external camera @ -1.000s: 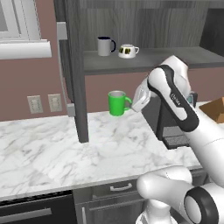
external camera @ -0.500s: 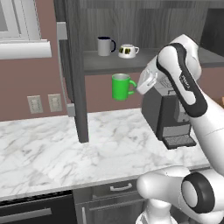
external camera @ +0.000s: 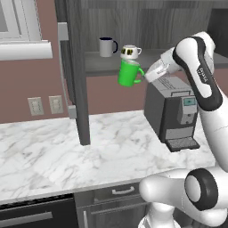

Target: Pick the mug on the counter and place it in the cabinet with the handle facing the right, like the mugs already inside.

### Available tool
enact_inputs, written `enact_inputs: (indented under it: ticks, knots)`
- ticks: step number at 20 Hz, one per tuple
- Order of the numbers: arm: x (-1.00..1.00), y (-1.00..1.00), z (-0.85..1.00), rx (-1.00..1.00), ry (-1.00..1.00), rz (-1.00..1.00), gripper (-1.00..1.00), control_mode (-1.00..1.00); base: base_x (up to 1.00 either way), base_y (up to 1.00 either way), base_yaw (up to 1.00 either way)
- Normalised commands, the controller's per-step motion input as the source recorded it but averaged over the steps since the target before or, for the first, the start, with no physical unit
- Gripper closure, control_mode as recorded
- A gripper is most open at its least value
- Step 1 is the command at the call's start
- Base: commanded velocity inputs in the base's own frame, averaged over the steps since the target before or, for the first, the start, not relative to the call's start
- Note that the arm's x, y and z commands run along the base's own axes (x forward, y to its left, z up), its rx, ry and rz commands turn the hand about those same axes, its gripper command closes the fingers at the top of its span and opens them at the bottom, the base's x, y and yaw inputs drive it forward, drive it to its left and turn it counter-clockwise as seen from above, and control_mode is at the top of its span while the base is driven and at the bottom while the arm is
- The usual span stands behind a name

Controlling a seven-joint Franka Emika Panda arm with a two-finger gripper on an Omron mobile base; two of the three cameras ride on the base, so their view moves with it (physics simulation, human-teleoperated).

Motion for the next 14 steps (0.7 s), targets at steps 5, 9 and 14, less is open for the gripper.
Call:
enact_inputs:
  ticks: [5, 9, 14]
  knots:
    - [0.16, -0.07, 0.44, 0.05, 0.08, -0.02, 1.0, -1.0, 0.0, 0.0, 0.0]
    - [0.37, 0.0, 0.32, -0.17, 0.04, 0.07, 1.0, -1.0, 0.0, 0.0, 0.0]
    - [0.36, -0.03, 0.15, -0.15, -0.07, 0.1, 1.0, -1.0, 0.0, 0.0, 0.0]
